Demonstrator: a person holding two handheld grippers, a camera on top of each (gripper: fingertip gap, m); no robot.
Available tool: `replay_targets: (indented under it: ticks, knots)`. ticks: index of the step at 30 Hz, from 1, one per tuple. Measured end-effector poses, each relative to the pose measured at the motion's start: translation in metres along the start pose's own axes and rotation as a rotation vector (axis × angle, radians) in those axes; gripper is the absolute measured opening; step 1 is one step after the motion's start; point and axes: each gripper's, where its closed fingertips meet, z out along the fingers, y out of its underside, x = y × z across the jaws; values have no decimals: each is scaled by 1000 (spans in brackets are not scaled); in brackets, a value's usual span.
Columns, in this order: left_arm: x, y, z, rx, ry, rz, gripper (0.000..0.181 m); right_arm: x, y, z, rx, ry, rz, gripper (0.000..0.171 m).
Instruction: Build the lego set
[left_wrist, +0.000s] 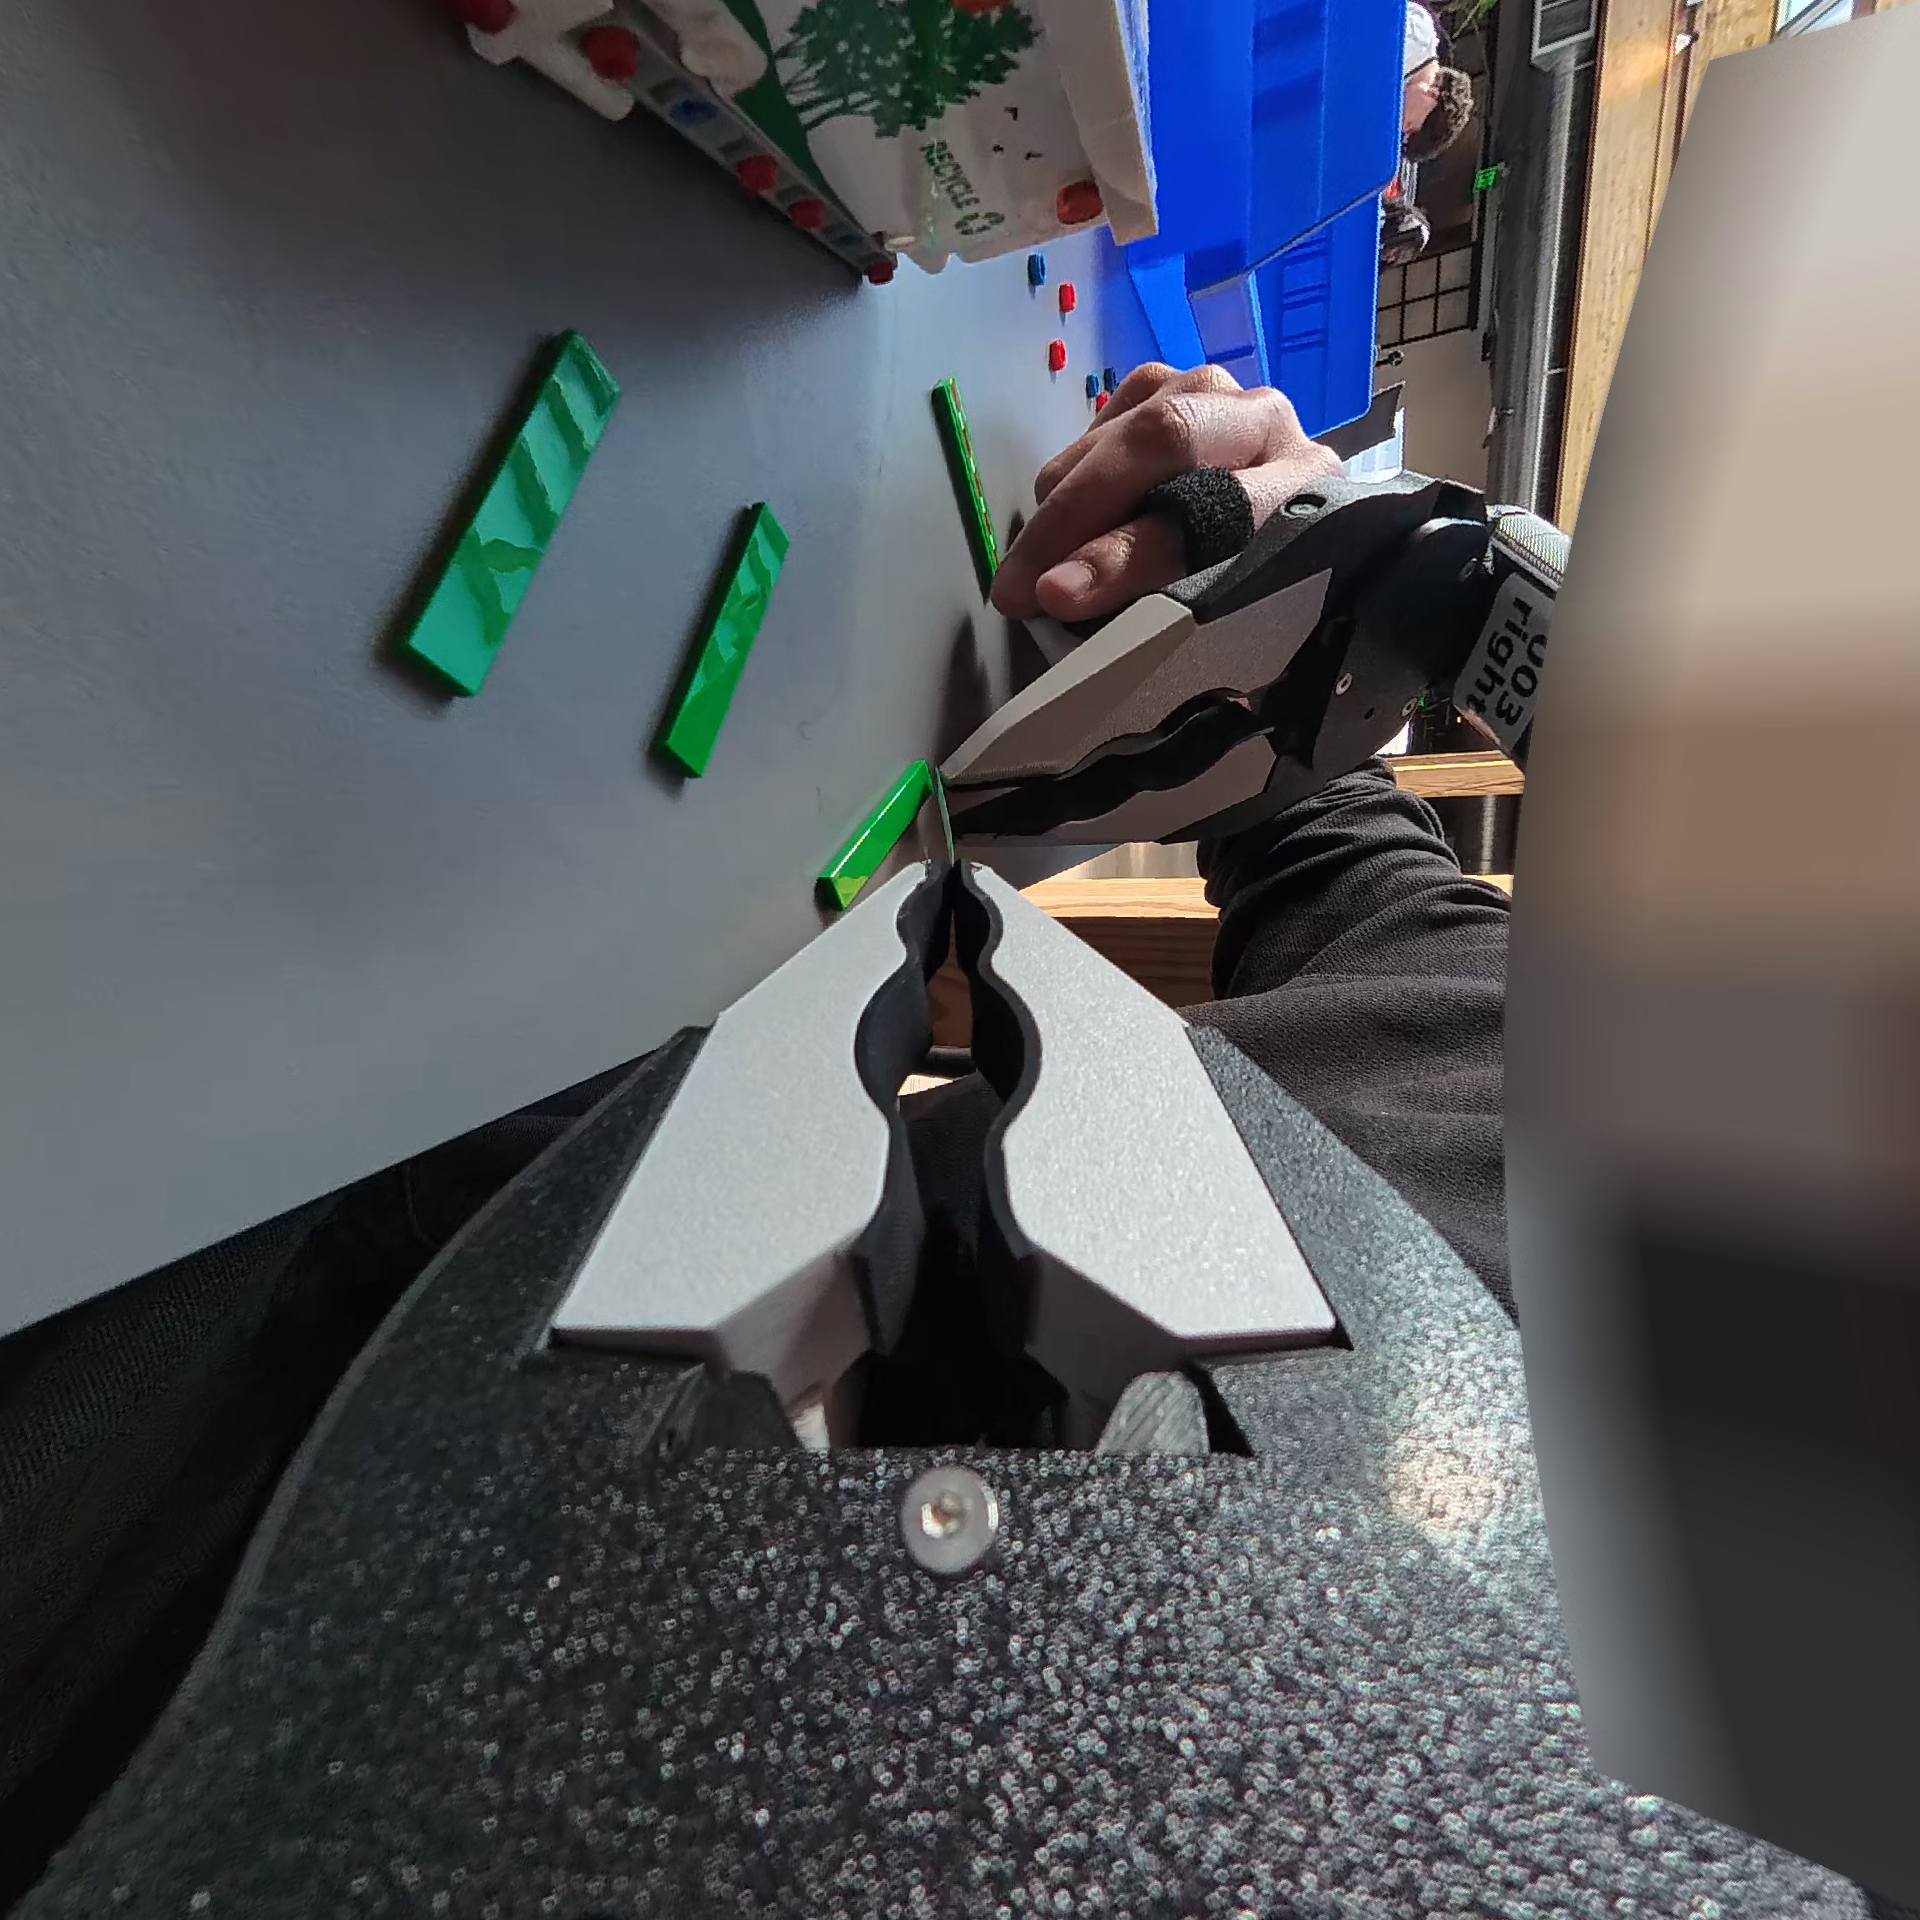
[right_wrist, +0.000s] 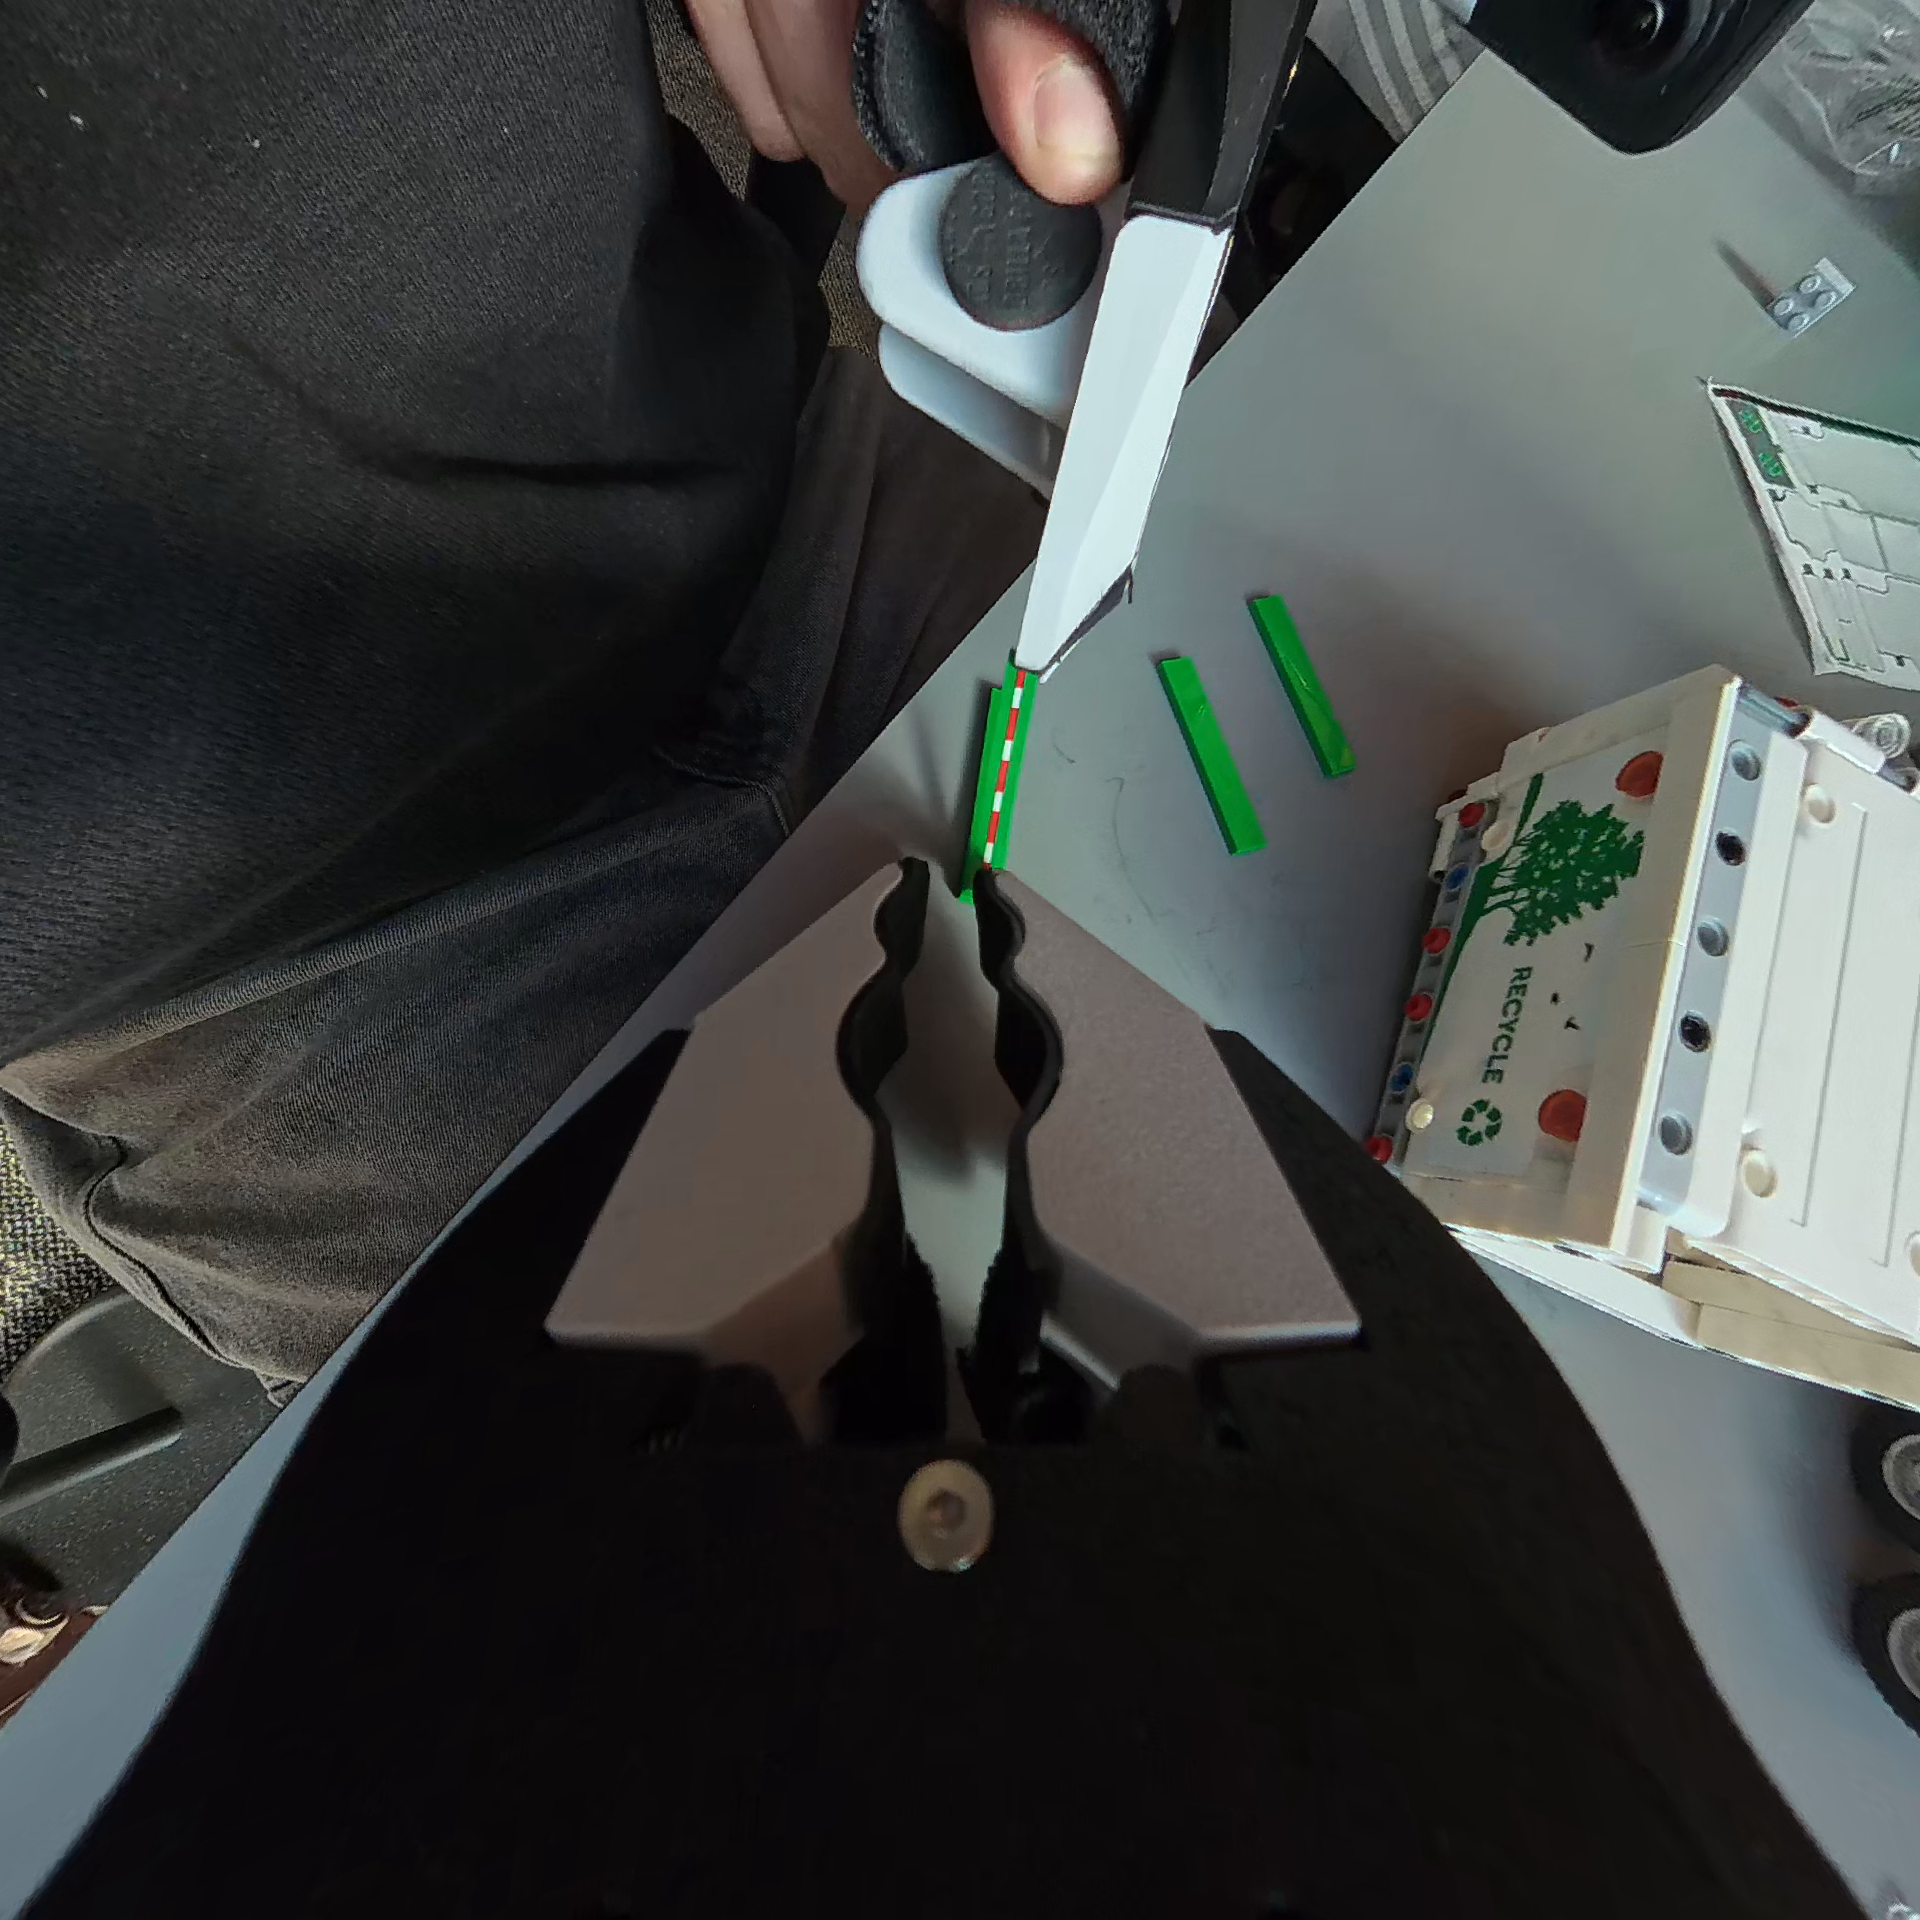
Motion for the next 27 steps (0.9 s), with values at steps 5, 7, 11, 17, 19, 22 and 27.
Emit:
replay_targets:
  ticks: [5, 7, 11, 17, 19, 22, 27]
  knots:
    - [-1, 0, 0, 0, -1, -1, 0, 0, 1, 0, -4, 2, -2, 9]
    - [-1, -1, 0, 3, -2, -1, 0, 0, 0, 0, -4, 2, -3, 9]
    - [-1, 0, 0, 1, -3, 3, 0, 0, 1, 1, -5, 2, -1, 8]
    - [-2, 0, 1, -3, -10, 10, 0, 0, 1, 1, -10, 2, -4, 8]
    - [-1, 0, 1, 0, -2, 2, 0, 0, 1, 1, -10, 2, -3, 8]
    - [-2, 0, 1, 3, -4, 0, 0, 0, 1, 1, -11, 2, -3, 8]
    - [-3, 1, 2, -7, -4, -2, 0, 0, 2, 2, -17, 5, -8, 8]
